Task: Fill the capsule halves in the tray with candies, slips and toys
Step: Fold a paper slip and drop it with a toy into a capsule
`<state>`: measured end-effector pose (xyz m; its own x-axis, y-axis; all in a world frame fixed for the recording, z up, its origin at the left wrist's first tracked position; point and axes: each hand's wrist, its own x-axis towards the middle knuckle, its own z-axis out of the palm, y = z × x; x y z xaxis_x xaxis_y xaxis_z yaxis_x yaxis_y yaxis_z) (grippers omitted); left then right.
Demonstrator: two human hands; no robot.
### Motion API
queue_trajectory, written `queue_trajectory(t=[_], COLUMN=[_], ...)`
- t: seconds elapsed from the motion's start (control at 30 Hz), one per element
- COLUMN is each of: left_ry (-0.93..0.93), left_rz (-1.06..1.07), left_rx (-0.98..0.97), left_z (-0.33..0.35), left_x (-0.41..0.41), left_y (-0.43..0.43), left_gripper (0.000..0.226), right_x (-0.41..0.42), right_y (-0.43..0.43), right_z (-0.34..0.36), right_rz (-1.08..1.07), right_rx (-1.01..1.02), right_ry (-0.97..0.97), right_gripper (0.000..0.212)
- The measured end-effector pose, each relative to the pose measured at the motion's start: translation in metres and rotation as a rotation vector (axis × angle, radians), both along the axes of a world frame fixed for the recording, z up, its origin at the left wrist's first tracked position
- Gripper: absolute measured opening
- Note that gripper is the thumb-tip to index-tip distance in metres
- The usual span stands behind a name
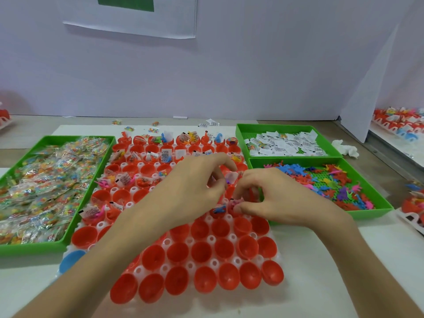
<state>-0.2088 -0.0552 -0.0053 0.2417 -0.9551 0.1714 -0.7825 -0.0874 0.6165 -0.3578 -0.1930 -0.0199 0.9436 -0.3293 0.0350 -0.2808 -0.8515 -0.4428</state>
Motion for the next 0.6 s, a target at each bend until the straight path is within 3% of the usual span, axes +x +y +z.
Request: queue_trajectory(t=[0.43, 0.5, 0.6], left_ry=[0.011, 0.010, -0.034], left_rz=[0.065, 0.079, 0.172], left_rx=[-0.110, -0.112, -0.087], left_z=[0.024, 0.030, 0.041], left_x=[0.024, 0.043, 0.095], left_y=[0.009, 0.014, 0.036], left_gripper=[0.021, 0.018, 0.009], right_x=[-0.004, -0.005, -0.006], right_y=[-0.002, -0.001, -0.009], right_z=[0.005, 0.007, 0.009], right_rz=[-0.022, -0.056, -0.252], right_rx=[0.106, 0.146, 0.069], right_ry=[-0.022, -0.099, -0.366], right_gripper=[0.018, 0.026, 0.038])
